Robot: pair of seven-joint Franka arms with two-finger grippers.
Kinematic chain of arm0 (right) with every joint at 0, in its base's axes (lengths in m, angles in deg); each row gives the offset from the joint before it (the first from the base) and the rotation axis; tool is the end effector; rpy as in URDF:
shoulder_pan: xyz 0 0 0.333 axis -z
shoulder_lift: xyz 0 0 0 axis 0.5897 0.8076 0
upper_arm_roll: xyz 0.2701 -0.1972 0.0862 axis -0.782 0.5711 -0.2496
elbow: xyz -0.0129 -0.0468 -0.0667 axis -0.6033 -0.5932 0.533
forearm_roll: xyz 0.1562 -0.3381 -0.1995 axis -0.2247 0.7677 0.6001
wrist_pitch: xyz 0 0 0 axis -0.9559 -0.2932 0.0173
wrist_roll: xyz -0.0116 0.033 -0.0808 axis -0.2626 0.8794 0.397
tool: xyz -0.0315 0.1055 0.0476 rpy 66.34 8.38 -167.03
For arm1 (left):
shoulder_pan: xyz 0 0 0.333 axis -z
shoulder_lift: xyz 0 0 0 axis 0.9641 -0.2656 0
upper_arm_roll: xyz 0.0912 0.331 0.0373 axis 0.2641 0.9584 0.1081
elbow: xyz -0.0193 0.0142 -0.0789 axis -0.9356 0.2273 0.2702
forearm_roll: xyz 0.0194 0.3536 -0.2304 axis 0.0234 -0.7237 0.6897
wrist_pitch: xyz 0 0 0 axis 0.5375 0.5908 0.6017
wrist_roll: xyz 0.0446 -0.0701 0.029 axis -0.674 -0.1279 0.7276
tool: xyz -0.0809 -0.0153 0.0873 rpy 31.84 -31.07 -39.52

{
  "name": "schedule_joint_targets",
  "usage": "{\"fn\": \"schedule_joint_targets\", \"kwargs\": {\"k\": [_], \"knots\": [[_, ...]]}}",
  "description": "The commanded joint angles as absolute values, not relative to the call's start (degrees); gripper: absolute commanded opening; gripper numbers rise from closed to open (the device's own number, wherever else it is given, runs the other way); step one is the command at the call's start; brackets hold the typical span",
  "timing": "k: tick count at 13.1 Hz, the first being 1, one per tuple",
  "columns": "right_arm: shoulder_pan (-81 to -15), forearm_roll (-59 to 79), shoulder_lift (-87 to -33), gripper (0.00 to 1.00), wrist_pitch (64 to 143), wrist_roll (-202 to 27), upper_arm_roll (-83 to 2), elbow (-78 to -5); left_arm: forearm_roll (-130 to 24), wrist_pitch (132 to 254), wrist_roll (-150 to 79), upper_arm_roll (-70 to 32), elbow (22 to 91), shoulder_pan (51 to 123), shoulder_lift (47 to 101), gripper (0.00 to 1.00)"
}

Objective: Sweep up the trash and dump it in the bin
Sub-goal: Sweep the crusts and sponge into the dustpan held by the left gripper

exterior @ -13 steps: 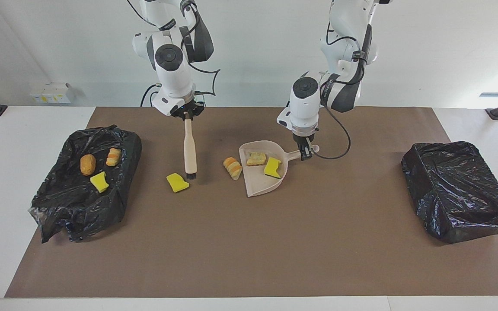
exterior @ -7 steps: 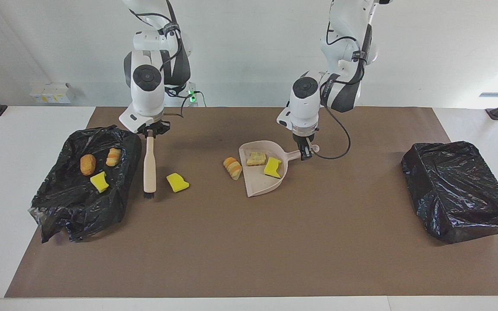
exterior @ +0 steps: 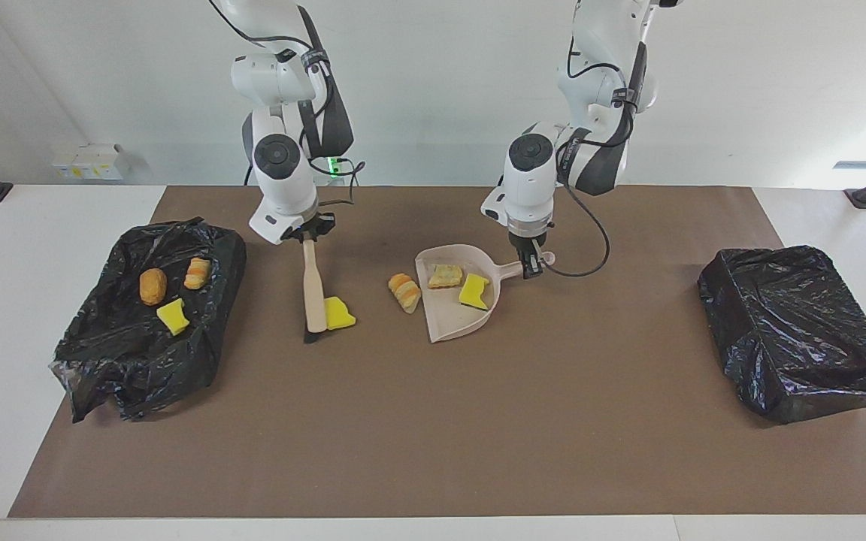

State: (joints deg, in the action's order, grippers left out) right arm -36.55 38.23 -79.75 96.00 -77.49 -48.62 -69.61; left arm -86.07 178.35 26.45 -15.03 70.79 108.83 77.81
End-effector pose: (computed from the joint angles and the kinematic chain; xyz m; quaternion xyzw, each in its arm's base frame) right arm 0.4626 0.1331 0.3523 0.9817 0.1031 -0.1591 0.0167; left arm 0.4783 -0.3081 0.3442 -0.7367 0.6723 0.0520 0.0510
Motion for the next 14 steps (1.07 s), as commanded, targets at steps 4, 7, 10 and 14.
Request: {"fn": "schedule_joint_targets", "kwargs": {"k": [4,7,10,14], "knots": [[-45.5,21.7,-82.2,0.0,96.5,-80.0,-48.7,-70.7,-85.7,179.7,25.1,-14.5,73.2,110.2,79.1,0.0],[-48.7,13.2,-82.1,0.0,99.3,-77.9,-48.7,-69.9,-85.7,179.8,25.3,-14.5,73.4,110.1,79.1,0.0],[-48.8,12.9,-81.1,0.0,99.2,-77.3,-48.9,-67.4,-82.6,184.4,26.1,-14.5,76.2,109.8,79.3,0.0],[-48.7,25.0,-82.1,0.0,90.1,-74.7,-48.7,-62.2,-81.2,186.3,29.3,-14.5,76.5,109.2,79.2,0.0]]}}
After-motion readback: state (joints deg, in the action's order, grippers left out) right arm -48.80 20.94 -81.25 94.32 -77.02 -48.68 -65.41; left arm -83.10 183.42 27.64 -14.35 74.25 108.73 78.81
